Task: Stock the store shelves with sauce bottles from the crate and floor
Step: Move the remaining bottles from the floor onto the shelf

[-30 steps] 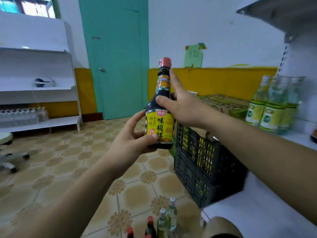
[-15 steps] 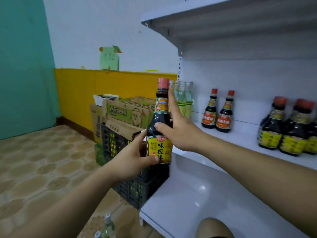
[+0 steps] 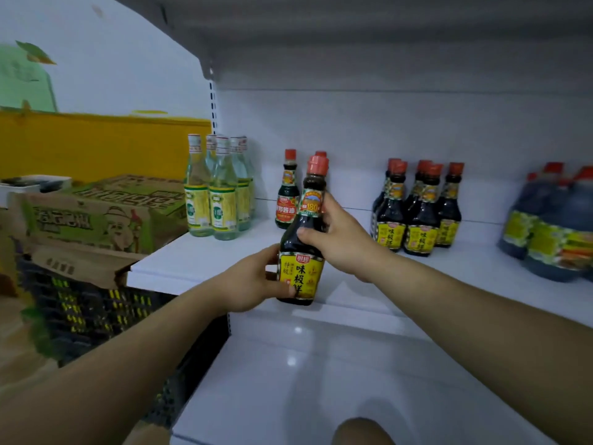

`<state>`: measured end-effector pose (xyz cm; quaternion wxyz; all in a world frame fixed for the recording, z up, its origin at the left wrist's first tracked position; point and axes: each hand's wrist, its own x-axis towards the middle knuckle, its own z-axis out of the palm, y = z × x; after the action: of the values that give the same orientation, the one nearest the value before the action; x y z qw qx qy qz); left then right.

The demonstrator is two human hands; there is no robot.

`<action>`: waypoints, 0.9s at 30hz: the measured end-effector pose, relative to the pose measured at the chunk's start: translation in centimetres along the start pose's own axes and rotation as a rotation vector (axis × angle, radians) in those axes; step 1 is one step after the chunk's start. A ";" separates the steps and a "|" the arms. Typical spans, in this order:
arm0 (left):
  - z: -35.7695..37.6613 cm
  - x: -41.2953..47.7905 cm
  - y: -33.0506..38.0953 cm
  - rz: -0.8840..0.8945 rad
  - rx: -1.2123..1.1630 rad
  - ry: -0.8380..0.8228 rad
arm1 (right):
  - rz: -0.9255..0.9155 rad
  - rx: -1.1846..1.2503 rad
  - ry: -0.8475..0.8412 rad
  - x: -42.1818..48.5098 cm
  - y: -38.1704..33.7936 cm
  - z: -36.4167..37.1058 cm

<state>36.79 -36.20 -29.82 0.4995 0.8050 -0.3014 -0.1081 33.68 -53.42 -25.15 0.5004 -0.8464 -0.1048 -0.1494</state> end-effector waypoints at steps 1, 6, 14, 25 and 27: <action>0.2 0.7 -0.1 -0.003 0.008 -0.002 | 0.011 -0.004 0.011 0.3 0.5 -0.4; 1.4 3.9 -0.4 -0.005 0.010 -0.043 | 0.029 -0.017 0.037 1.4 2.0 -2.2; 6.6 8.3 0.4 0.049 0.047 -0.139 | 0.088 -0.065 0.127 -0.1 5.6 -6.4; 15.6 13.8 3.1 0.119 0.432 -0.250 | 0.140 -0.227 0.256 -5.3 9.6 -16.0; 16.0 14.3 3.0 0.050 0.763 -0.255 | 0.176 -0.259 0.269 -5.8 10.3 -17.8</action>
<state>39.38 -57.50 -33.02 0.1261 0.9051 -0.3990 -0.0753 28.99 -74.19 -27.55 0.4078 -0.8820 0.0573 -0.2291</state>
